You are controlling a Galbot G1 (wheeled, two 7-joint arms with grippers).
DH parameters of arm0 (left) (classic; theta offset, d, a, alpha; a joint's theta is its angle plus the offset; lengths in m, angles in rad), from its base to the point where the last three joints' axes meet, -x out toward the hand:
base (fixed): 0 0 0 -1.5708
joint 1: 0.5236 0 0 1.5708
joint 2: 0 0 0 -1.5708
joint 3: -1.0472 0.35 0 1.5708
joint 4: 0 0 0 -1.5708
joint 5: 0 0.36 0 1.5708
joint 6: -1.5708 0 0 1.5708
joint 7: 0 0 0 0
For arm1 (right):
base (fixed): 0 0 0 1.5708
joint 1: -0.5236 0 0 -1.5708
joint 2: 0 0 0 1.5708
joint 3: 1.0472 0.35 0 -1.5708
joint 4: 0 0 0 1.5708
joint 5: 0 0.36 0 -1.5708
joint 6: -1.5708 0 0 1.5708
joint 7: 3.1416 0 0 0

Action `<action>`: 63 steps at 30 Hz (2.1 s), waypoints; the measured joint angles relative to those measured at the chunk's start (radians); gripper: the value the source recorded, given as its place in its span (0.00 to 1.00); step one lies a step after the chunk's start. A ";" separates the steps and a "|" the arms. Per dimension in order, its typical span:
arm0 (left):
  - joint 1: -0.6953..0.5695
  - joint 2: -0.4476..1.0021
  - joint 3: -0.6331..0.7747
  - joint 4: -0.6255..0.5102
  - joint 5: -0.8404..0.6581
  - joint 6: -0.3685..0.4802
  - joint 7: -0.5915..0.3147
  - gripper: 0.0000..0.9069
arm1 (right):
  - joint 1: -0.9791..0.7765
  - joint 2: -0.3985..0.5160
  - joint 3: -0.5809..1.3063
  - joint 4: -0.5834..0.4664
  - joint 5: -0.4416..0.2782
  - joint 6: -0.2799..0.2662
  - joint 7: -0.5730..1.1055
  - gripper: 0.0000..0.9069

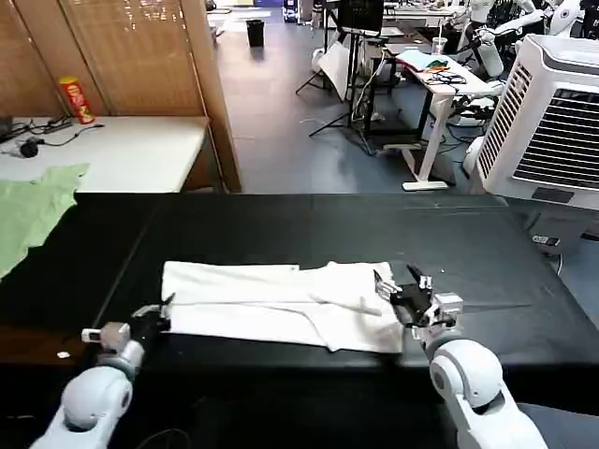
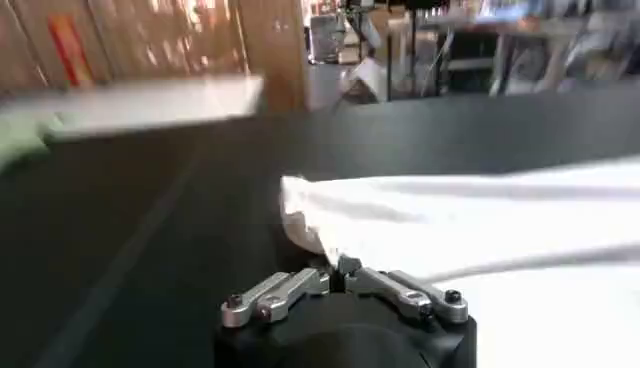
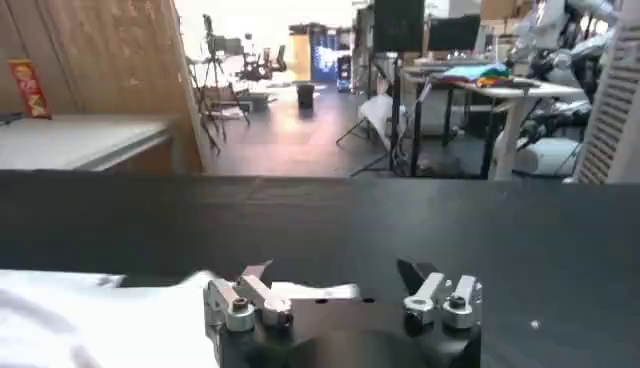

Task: Fold and organize the clothes.

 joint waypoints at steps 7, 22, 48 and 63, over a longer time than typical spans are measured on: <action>0.029 0.171 -0.055 0.057 0.040 -0.071 -0.009 0.00 | -0.016 0.029 0.000 0.009 -0.015 0.000 0.000 0.97; 0.006 -0.044 0.119 -0.253 -0.214 0.177 -0.125 0.00 | -0.072 0.037 0.057 0.032 -0.046 0.009 -0.007 0.97; -0.094 -0.347 0.418 -0.338 -0.442 0.295 -0.218 0.97 | -0.074 0.055 0.040 0.013 -0.083 0.012 -0.011 0.97; -0.111 -0.428 0.409 -0.322 -0.464 0.203 -0.223 0.97 | -0.001 0.023 -0.084 -0.016 -0.082 0.000 -0.122 0.97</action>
